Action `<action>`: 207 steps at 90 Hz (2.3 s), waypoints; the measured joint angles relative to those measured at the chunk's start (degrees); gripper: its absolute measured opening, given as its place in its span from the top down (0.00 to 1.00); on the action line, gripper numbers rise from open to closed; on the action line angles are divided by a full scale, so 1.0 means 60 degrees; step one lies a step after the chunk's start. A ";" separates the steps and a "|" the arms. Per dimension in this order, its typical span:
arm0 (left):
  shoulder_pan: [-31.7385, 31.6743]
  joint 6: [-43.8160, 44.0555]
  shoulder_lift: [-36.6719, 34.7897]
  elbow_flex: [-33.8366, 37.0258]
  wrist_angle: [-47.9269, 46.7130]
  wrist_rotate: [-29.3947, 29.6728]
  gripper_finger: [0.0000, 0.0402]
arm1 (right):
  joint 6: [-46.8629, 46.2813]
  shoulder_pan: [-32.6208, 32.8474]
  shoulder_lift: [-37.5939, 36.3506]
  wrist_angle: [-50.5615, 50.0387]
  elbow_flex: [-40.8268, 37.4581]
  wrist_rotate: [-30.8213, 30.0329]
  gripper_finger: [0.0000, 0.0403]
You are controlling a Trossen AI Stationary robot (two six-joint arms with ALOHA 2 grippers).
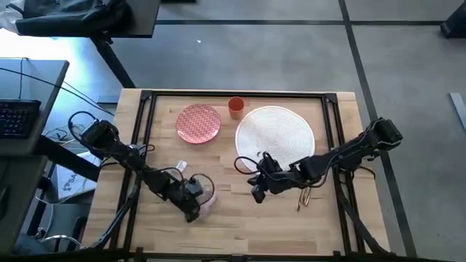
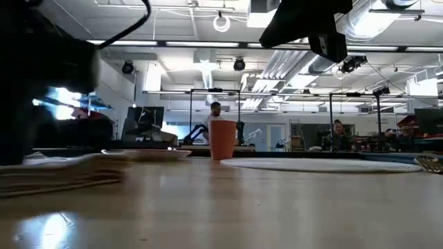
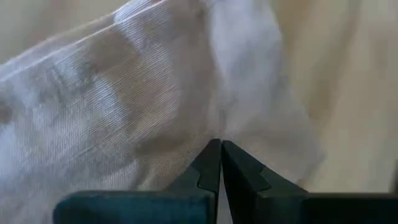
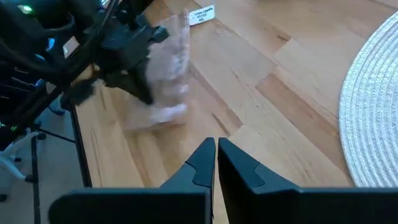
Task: Set table place
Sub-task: Fold the pink napkin, then put the gold fork on top of the pink napkin
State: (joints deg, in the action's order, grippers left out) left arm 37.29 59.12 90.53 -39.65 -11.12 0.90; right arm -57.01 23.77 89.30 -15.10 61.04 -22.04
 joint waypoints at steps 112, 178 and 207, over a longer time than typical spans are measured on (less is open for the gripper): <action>0.0738 0.1435 -0.1358 -0.0670 -0.6525 0.1840 1.00 | 0.0257 -0.0165 0.0000 -0.0080 0.0000 0.0146 1.00; 0.1071 0.4377 -0.1368 -0.1043 -0.3679 0.3135 1.00 | -0.6559 -0.0321 -0.0146 -0.8301 -0.0150 0.4666 0.90; 0.1039 0.4374 -0.1372 -0.1043 -0.3617 0.3127 1.00 | -0.7504 -0.0215 -0.0149 -0.7325 -0.1589 0.5115 0.69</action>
State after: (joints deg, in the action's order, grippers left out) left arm 43.53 85.36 82.30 -45.91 -32.82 19.66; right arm -102.04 22.48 88.40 -59.05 51.50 8.64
